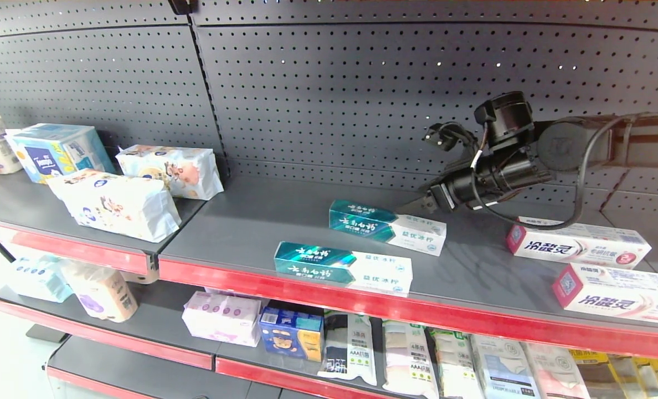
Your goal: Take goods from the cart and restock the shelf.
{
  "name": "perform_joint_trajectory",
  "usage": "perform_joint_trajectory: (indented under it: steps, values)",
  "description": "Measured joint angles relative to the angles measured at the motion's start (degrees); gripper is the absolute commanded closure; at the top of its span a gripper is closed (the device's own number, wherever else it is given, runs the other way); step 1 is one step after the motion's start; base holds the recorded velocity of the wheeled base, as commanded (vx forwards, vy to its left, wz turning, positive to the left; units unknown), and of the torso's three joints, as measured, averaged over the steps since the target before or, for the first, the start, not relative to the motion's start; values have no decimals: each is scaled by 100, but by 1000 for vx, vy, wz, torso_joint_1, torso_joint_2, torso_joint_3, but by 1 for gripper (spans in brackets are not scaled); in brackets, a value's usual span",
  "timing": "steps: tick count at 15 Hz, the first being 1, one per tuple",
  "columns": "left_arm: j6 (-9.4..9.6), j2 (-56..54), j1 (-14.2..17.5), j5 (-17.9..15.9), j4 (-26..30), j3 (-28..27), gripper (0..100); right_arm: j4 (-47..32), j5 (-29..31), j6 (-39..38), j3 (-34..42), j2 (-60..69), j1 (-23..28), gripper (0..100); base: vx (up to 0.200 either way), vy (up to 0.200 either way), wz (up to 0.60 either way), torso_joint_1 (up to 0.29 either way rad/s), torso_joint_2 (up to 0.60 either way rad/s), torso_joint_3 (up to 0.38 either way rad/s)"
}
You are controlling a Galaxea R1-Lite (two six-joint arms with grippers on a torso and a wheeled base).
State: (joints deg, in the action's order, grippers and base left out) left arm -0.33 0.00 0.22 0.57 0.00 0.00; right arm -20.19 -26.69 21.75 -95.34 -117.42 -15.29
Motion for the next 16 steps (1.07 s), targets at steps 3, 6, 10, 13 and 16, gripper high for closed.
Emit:
perform_joint_trajectory:
  steps: [3, 6, 10, 13, 16]
  values:
    - [0, 0, 0, 2, 0, 0, 0, 106, 211, -268, 152, 173, 156, 0, 0, 0, 0, 0, 0, 0]
    - [1, 0, 2, 0, 0, 0, 0, 827, 797, -1036, 345, 297, 201, 0, 0, 0, 0, 0, 0, 0]
    - [1, 0, 2, 2, 0, 0, 0, 1069, 928, -1250, 808, 621, 232, 0, 0, 0, 0, 0, 0, 0]
    - [0, 0, 2, 2, 0, 0, 0, 1083, 929, -1469, 1215, 995, 269, 0, 0, 0, 0, 0, 0, 0]
    - [0, 0, 2, 2, 0, 0, 0, 1091, 1019, -1475, 1786, 1367, 280, 0, 0, 0, 0, 0, 0, 0]
